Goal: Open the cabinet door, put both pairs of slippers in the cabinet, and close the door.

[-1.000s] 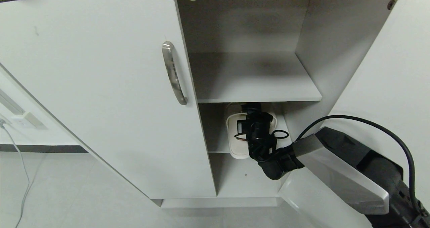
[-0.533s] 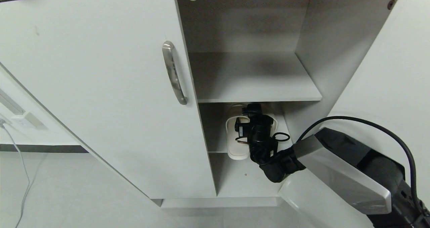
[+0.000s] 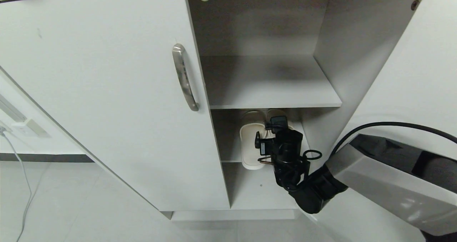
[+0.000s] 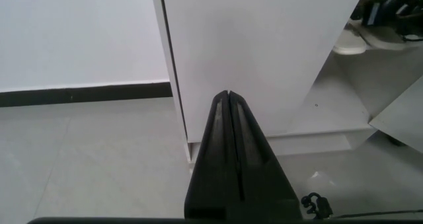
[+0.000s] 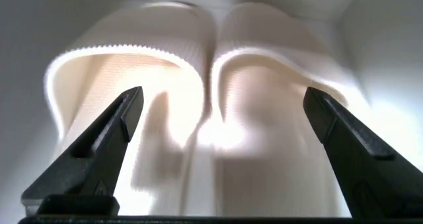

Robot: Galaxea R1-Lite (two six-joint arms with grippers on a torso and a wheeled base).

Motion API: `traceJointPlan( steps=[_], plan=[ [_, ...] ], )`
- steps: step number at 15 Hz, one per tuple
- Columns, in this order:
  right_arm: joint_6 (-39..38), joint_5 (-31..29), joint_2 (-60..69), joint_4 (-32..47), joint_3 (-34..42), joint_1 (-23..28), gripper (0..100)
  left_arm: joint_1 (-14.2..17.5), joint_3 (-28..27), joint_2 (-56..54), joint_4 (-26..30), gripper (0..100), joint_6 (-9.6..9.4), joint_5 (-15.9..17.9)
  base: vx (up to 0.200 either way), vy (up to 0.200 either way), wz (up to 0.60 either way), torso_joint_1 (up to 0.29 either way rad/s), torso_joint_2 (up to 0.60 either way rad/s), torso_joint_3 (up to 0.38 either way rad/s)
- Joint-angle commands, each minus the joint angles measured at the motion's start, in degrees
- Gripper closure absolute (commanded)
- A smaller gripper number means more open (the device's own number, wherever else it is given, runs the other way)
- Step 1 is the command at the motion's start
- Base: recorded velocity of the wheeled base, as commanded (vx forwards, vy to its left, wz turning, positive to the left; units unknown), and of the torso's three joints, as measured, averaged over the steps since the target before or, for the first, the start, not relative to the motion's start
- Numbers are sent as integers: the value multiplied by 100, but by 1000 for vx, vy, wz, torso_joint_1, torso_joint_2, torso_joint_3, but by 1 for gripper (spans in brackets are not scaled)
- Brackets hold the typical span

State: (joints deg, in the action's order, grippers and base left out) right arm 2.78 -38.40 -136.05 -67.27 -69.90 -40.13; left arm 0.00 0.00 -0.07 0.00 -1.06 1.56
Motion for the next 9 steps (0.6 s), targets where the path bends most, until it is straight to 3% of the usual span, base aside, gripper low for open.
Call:
traceJointPlan(
  steps=[1, 4, 9],
  plan=[
    [-5, -115, 491, -621, 1066, -206, 0, 0, 0, 7, 0, 100, 1, 2, 0, 0, 0, 0, 0, 0],
    [3, -115, 667, -1139, 1822, -417, 0, 0, 0, 7, 0, 100, 1, 2, 0, 0, 0, 0, 0, 0],
    [3, -133, 676, -1157, 1813, -460, 0, 0, 0, 7, 0, 100, 1, 2, 0, 0, 0, 0, 0, 0]
  ],
)
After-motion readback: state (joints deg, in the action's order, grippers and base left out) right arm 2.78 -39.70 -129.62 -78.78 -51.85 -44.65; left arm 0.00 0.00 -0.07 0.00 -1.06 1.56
